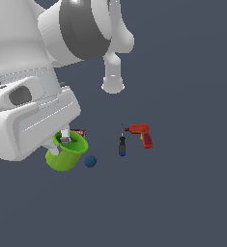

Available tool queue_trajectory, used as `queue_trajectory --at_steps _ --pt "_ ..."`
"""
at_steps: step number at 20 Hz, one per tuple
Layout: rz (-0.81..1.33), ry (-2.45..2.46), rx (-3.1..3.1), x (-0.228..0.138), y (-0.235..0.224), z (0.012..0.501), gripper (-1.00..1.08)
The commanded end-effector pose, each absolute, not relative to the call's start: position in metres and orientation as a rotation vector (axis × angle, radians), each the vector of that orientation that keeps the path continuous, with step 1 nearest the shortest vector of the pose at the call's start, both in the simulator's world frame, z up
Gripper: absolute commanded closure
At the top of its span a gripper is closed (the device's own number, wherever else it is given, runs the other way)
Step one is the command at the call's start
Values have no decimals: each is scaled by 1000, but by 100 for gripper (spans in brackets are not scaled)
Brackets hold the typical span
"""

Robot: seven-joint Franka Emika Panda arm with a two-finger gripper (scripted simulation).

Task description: Pick up a designated object from a clutter of objects.

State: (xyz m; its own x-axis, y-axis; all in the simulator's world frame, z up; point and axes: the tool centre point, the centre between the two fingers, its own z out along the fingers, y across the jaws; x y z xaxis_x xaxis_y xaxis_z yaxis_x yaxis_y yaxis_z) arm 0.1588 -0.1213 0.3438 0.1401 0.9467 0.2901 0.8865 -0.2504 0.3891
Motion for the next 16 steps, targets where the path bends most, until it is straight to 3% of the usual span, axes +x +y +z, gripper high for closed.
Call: queue_trajectory --at_steps 1,8,16 --pt "729 1808 2207 150 -131 373 108" --pt "713 1738 2067 126 -147 434 108" --pt "702 1695 1984 109 -152 469 108"
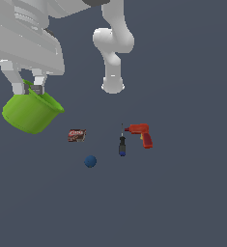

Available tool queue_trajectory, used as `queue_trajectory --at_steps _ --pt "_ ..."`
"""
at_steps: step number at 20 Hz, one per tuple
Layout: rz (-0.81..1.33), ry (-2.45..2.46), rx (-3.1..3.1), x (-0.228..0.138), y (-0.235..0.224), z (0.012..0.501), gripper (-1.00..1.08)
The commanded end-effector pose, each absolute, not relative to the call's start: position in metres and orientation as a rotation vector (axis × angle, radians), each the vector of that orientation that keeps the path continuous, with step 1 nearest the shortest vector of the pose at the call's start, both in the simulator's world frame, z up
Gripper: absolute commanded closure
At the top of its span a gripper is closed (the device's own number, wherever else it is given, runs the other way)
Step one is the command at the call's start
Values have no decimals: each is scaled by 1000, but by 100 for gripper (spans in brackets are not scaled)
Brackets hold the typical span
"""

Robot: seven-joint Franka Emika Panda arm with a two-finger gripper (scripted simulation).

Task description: Pick up a designated object from a clutter of objects.

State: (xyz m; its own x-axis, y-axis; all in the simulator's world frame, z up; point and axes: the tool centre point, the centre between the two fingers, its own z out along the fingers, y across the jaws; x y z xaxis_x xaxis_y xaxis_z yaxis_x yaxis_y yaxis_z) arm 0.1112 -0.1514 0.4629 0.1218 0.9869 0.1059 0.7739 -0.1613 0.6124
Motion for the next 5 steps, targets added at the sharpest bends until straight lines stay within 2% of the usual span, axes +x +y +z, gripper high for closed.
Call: queue_trajectory --at_steps 1,5 --pt "702 1693 1979 107 -152 471 108" --pt "700 1689 1973 106 -152 474 108"
